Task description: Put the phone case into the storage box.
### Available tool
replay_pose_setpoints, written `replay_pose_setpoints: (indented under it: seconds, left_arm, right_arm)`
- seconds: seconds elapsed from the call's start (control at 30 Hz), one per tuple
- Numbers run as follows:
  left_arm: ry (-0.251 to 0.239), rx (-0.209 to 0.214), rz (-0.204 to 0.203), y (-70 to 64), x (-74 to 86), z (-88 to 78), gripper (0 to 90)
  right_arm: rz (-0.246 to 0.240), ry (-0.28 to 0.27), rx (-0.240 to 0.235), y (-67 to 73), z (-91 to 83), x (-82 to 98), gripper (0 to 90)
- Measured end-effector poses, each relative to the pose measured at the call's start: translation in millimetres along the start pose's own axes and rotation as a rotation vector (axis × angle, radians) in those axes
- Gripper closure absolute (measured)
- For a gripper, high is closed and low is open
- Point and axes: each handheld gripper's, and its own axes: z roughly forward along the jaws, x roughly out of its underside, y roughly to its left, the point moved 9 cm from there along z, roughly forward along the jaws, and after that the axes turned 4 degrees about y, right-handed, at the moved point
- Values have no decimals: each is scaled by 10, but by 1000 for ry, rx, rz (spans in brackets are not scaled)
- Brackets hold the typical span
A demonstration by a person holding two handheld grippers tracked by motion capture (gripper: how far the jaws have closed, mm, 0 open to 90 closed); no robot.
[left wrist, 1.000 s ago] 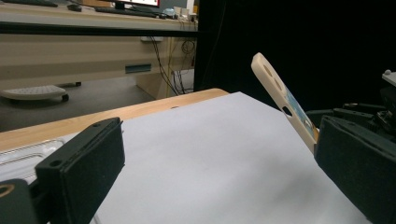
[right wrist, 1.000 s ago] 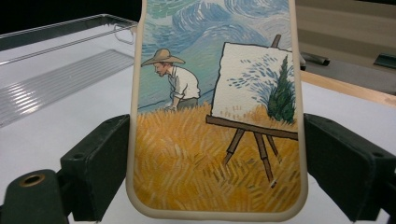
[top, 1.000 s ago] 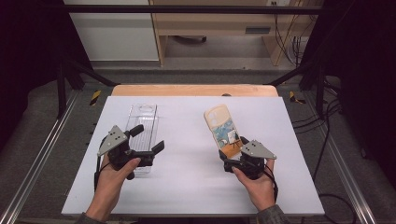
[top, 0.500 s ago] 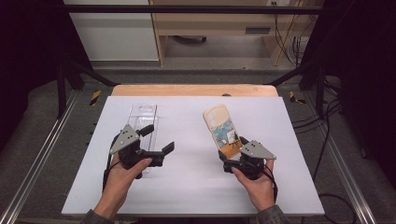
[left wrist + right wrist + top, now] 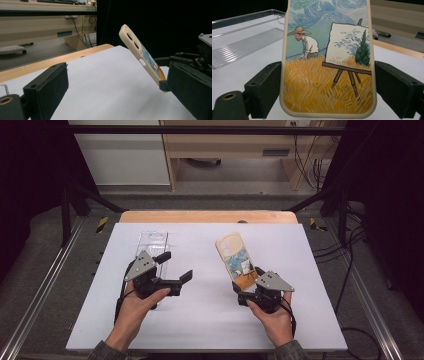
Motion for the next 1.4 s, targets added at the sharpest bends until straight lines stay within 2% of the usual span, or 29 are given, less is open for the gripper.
replay_pose_setpoints:
  seconds: [0.4, 0.63, 0.97, 1.33, 1.4]
  left_arm:
    - [10, 17, 13, -59, -21, 112, 45]
    - [0, 26, -1, -70, -43, 133, 55]
    - [11, 40, 8, -117, -57, 231, 88]
    - [25, 38, 3, -126, -31, 333, 124]
    - [27, 37, -8, -119, -21, 359, 152]
  right_arm:
    - [-8, -3, -7, 41, 8, -8, 117]
    - [-12, -4, -12, 68, 11, -12, 117]
    - [-21, -7, -22, 128, 18, -22, 117]
    - [-25, -8, -29, 160, 22, -27, 117]
    - [-26, -9, -29, 163, 22, -28, 117]
